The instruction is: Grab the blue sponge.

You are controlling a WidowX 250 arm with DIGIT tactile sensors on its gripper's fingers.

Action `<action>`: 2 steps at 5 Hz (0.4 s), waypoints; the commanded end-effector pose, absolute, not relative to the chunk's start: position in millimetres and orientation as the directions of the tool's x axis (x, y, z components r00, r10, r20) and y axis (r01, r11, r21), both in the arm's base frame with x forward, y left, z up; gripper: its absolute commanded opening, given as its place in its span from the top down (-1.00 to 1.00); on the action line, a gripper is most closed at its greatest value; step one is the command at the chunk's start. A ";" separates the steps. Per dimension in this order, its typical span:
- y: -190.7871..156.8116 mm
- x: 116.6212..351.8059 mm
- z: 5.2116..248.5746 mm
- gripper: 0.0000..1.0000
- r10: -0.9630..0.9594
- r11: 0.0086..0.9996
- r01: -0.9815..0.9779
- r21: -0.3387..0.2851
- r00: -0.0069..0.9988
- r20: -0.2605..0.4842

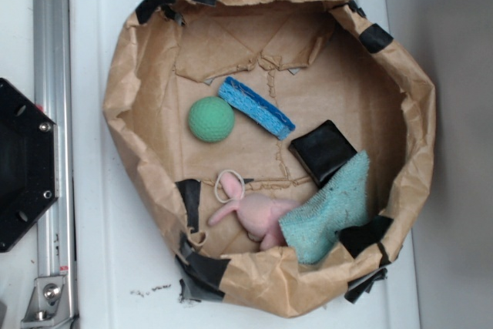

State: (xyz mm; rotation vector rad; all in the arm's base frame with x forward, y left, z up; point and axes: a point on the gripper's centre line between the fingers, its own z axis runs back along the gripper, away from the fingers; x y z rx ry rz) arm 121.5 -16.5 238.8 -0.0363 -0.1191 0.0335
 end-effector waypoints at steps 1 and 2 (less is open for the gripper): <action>8.9 220.3 171.9 -1.00 0.016 1.000 -0.021 0.024 0.985 0.174; 16.0 265.7 132.3 -1.00 -0.095 0.995 0.087 0.056 0.983 0.155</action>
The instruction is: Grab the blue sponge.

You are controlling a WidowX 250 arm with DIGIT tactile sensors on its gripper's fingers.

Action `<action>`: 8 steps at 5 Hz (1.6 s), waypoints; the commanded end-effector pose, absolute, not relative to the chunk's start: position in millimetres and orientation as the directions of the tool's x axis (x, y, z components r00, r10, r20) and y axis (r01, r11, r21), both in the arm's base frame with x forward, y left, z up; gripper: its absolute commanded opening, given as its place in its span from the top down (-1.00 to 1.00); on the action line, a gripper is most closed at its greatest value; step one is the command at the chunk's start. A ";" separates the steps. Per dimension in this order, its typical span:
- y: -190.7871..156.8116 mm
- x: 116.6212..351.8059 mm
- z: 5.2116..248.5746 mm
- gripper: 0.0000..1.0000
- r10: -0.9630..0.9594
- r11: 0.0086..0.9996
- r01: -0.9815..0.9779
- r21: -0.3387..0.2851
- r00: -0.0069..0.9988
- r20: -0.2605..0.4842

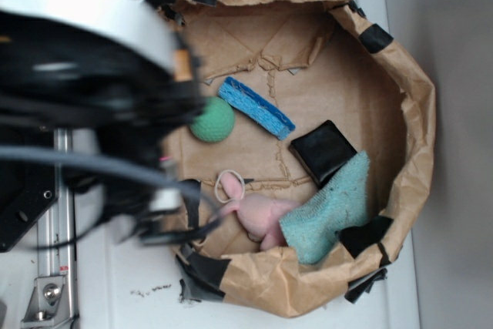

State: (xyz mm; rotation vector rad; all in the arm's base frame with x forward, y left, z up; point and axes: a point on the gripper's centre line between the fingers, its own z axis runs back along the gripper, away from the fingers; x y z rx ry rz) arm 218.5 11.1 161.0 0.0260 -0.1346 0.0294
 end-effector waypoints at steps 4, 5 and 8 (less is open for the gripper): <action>0.6 301.5 -18.5 1.00 -0.453 0.874 0.452 0.179 0.891 -0.036; 11.0 298.8 6.7 1.00 -0.426 0.895 0.419 0.150 0.905 0.013; 31.3 262.2 79.8 -1.00 -0.287 0.958 0.283 0.042 0.946 0.153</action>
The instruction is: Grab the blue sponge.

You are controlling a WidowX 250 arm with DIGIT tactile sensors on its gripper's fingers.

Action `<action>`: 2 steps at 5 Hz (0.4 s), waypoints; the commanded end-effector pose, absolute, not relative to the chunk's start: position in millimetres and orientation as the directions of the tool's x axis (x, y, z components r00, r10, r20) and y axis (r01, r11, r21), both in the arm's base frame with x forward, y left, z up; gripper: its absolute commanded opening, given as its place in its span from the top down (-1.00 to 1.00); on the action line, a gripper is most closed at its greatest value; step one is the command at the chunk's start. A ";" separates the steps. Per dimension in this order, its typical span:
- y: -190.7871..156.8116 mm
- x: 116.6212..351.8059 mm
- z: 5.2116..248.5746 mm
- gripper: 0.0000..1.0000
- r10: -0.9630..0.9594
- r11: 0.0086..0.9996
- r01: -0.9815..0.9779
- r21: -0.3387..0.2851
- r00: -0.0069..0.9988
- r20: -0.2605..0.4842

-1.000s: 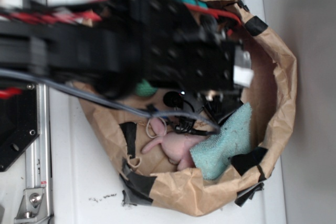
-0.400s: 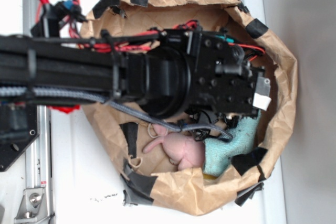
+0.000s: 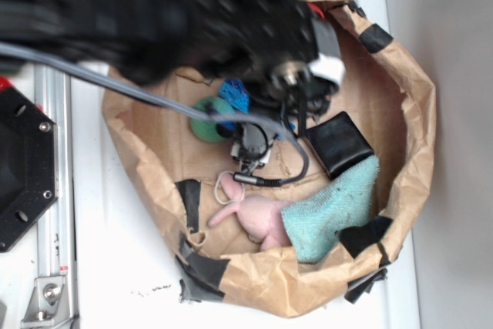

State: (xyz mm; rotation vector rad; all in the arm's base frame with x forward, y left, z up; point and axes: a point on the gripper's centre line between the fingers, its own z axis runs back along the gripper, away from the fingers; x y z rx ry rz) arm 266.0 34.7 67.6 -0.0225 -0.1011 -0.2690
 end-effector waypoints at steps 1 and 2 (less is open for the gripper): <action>27.8 261.5 73.7 -1.00 -0.301 0.954 0.296 0.056 0.944 0.138; 22.4 264.1 61.3 -1.00 -0.314 0.949 0.308 0.066 0.943 0.112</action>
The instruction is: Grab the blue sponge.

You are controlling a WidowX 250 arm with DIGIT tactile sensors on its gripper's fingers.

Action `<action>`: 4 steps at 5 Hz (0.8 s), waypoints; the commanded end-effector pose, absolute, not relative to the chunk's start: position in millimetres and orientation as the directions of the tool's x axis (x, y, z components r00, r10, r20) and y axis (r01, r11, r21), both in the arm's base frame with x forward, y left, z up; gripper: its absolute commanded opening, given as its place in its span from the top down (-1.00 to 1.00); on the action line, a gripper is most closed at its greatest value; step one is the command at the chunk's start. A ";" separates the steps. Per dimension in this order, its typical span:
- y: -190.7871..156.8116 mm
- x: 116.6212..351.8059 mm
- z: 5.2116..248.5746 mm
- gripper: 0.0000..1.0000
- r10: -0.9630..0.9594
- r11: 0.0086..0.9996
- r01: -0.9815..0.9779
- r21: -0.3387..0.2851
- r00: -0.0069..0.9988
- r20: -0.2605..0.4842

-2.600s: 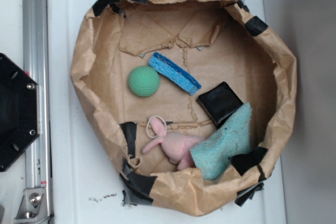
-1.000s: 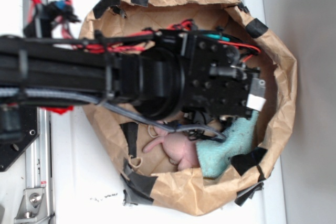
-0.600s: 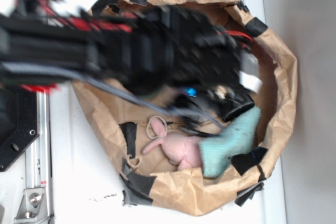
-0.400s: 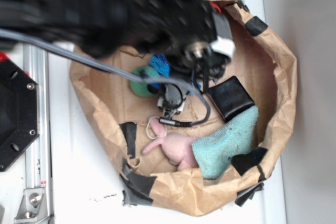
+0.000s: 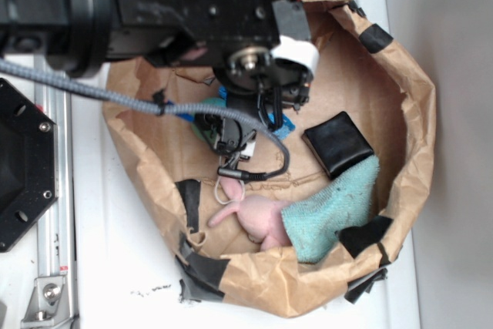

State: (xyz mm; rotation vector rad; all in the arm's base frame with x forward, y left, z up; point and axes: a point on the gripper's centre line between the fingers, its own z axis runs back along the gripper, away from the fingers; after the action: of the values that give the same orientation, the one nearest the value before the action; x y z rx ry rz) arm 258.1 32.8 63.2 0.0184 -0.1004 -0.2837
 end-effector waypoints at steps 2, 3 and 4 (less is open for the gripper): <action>28.2 259.5 7.2 -1.00 -0.313 0.948 0.314 0.061 0.950 -0.022; 31.1 255.5 12.1 1.00 -0.303 0.951 0.303 0.053 0.953 -0.014; 33.8 256.2 29.9 1.00 -0.321 0.946 0.320 0.045 0.947 0.015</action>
State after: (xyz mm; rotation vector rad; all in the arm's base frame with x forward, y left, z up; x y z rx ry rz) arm 253.9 30.7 19.7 0.0291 0.0202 -0.3341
